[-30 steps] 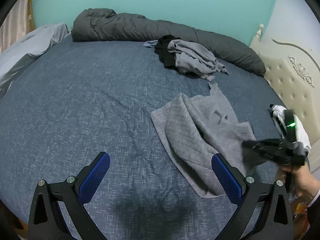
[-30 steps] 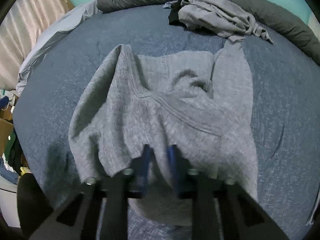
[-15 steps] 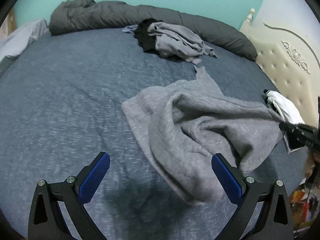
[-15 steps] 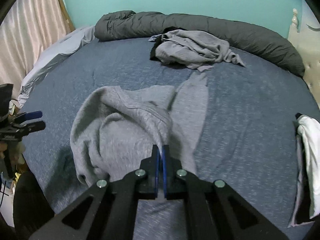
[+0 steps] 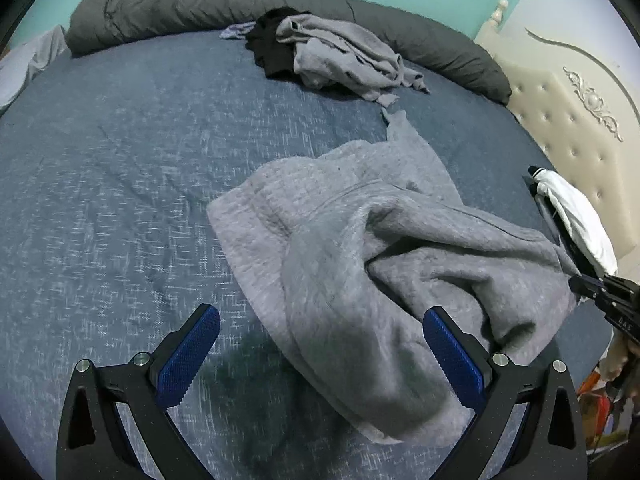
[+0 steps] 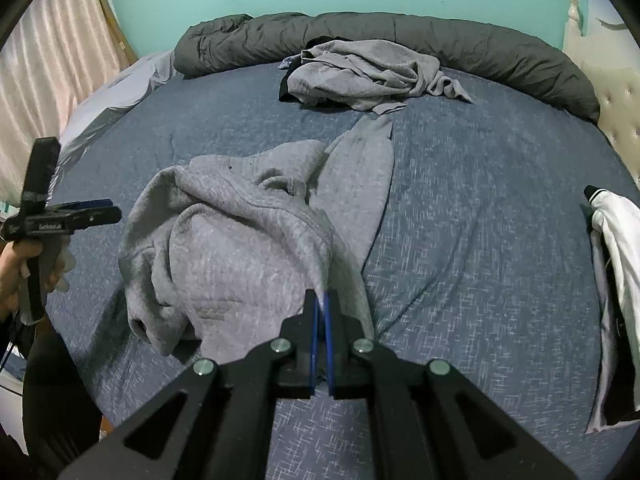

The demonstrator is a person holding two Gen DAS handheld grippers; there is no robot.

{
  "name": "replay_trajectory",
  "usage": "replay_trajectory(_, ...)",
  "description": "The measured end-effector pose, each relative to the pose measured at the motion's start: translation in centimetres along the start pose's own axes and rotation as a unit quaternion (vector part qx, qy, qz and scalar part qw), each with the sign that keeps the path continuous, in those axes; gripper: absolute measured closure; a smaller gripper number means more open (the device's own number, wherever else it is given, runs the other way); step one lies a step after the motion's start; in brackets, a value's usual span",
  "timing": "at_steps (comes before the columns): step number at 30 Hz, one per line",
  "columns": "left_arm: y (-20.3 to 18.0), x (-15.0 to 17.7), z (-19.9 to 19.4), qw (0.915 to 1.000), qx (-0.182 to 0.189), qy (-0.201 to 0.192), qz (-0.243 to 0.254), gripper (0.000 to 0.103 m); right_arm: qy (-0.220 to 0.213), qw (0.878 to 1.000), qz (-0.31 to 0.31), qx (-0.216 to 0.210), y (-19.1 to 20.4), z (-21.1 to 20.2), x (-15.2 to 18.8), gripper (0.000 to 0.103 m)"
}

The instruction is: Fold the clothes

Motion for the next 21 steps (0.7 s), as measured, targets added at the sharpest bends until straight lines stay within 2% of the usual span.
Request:
replay_trajectory(3,0.2,-0.6,0.0,1.0000,0.001,-0.006,-0.002,0.000,0.006,1.000,-0.005,0.004,-0.1,0.4,0.5,0.100)
replay_trajectory(9,0.4,-2.2,-0.9,0.9992,0.026,-0.025,-0.014,0.000,0.017,1.000,-0.003,0.016,-1.5,0.9,2.1,0.100)
replay_trajectory(15,-0.5,-4.1,0.4,0.9997,0.020,-0.010,-0.005,0.000,0.029,0.999,-0.010,0.022,-2.2,1.2,3.7,0.100)
replay_trajectory(21,0.1,-6.5,2.4,0.9996,0.022,0.002,-0.017,0.000,0.035,0.999,-0.013,0.019,-2.3,1.1,4.6,0.100)
Point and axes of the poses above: each gripper's, at about its wrist camera, not at the fingertips, and z roughly the way its jaws point, y to its left, x to its underside, the point moved 1 cm from there along z, roughly the way its jaws point, and after that the axes turned 7 degrees about y, right-handed, at the moved point
